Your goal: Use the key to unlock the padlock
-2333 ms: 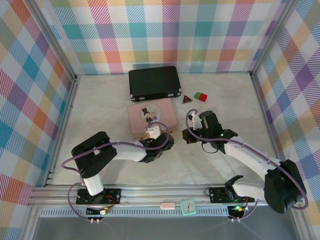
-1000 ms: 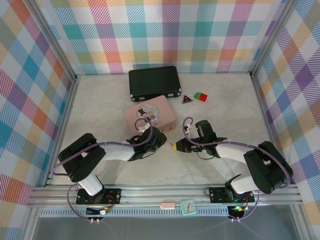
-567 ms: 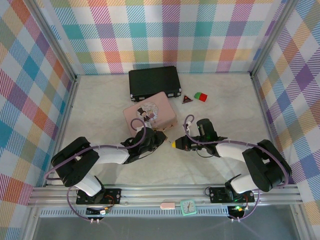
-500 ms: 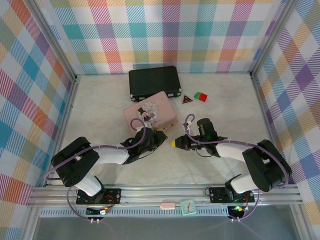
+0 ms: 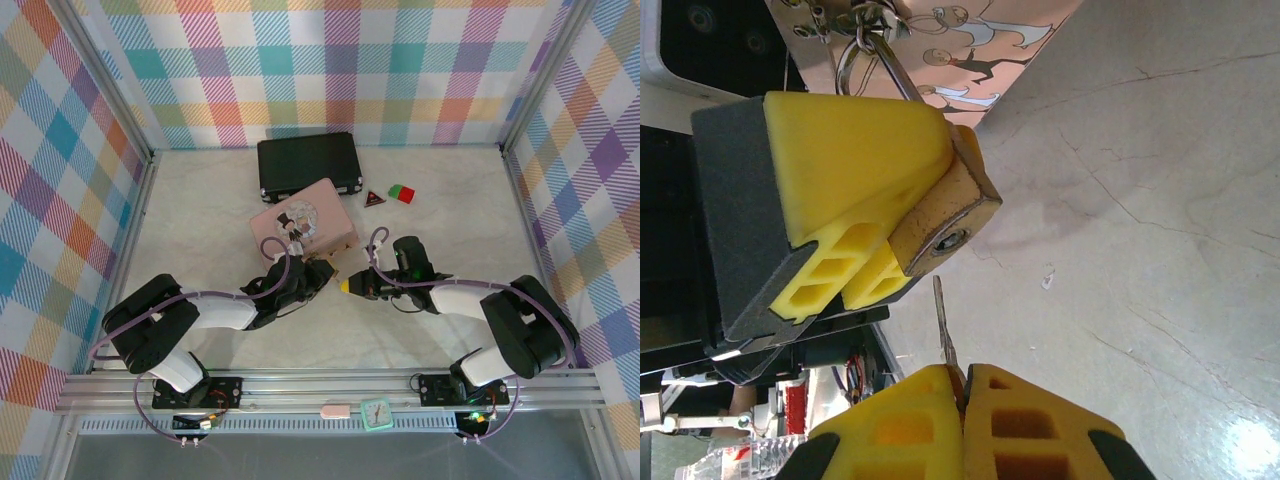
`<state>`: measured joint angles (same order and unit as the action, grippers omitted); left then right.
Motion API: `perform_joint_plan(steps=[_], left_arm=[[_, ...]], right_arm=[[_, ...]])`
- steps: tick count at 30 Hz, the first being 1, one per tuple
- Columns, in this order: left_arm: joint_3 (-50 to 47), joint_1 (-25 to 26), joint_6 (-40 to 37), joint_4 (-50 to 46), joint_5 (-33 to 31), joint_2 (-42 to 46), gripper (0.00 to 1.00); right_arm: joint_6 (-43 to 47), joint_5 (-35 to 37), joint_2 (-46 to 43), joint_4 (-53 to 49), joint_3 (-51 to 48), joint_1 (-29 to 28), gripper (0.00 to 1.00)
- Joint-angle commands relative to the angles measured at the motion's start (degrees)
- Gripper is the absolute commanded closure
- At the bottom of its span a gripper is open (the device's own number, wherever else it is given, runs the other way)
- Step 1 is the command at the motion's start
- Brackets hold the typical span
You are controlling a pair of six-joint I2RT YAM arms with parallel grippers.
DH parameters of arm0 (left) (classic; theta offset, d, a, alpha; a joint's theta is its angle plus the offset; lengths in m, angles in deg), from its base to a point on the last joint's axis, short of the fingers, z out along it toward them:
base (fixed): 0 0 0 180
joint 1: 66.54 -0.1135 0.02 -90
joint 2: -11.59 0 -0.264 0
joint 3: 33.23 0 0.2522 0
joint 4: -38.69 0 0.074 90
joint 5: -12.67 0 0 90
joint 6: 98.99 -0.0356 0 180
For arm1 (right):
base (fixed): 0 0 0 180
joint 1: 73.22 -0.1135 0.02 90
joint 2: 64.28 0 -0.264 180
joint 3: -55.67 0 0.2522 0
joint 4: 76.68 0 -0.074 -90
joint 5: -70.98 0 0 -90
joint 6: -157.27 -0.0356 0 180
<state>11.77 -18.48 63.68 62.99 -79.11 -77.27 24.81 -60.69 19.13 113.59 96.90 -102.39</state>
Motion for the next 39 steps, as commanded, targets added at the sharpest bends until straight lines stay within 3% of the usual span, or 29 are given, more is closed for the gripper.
perform_joint_plan(steps=[1,11,21,32,39], left_arm=[[-0.2,-0.6,1.2,6.9,1.7,1.1,1.0],[-0.1,-0.6,1.2,9.2,3.1,0.9,1.0],[-1.3,-0.7,1.4,16.1,6.2,-1.5,1.0],[-1.3,-0.8,1.9,20.9,9.4,-3.4,1.0],[-1.9,-1.0,1.9,18.4,6.9,-1.8,1.0]], right_arm=[[0.6,-0.9,-1.7,0.7,-0.4,0.7,1.0],[0.3,-1.6,-0.1,2.6,0.9,1.1,1.0],[0.1,-8.1,-0.4,5.4,1.9,2.7,1.0],[0.5,-12.1,0.2,3.3,4.3,5.3,1.0],[2.8,-10.9,-3.2,-1.7,3.6,6.5,1.0]])
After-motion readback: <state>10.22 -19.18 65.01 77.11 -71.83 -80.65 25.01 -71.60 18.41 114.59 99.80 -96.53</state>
